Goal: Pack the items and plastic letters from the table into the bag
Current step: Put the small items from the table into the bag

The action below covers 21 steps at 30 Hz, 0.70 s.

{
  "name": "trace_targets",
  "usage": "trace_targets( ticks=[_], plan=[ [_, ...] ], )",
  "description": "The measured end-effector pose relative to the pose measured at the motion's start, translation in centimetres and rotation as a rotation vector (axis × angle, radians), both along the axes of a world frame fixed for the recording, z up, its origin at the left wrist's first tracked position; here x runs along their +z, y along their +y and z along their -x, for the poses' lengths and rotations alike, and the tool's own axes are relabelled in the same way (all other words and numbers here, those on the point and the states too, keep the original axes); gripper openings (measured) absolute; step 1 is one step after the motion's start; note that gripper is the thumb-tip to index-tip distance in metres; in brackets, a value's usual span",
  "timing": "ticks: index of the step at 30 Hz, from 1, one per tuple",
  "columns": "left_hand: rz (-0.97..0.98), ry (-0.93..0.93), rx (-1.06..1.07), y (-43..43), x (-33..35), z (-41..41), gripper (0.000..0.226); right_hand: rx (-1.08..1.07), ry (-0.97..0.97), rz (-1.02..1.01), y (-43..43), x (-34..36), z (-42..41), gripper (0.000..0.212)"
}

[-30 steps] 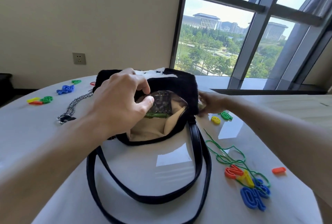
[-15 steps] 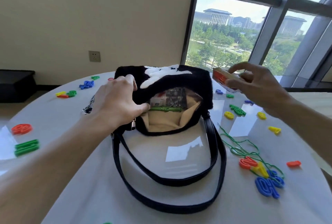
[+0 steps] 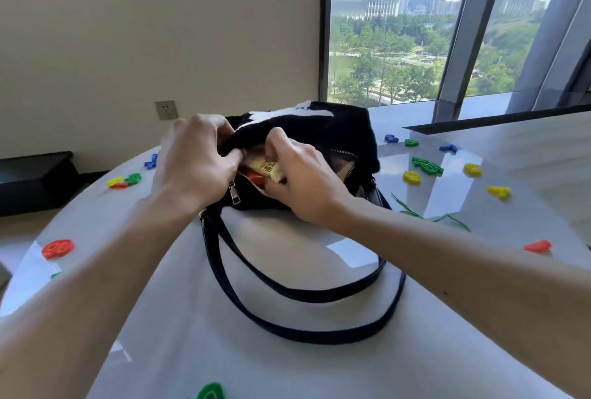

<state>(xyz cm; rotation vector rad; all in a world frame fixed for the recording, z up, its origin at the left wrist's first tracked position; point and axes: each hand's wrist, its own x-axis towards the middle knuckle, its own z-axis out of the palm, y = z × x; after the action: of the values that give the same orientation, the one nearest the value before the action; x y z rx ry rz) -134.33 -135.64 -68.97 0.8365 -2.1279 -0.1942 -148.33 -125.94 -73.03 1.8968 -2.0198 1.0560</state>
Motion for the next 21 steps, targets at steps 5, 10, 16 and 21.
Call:
trace_targets(
  ticks=[5, 10, 16, 21],
  plan=[
    [0.021, 0.019, -0.001, 0.3, 0.3, 0.2, 0.005, 0.068, 0.205, -0.032, -2.3, 0.5, 0.5, 0.018],
    [0.029, 0.012, 0.011, 0.3, 0.1, 0.5, 0.007, 0.052, 0.305, -0.271, -4.6, 0.7, -0.6, 0.021],
    [-0.069, -0.128, 0.018, -0.3, -0.4, -0.9, 0.012, 0.167, 0.586, -0.319, -3.1, 0.1, 1.0, 0.039],
    [-0.103, -0.246, -0.087, -0.6, -0.5, -0.8, 0.03, 0.112, 0.565, -0.309, 0.2, -1.1, 1.1, 0.055]
  ],
)
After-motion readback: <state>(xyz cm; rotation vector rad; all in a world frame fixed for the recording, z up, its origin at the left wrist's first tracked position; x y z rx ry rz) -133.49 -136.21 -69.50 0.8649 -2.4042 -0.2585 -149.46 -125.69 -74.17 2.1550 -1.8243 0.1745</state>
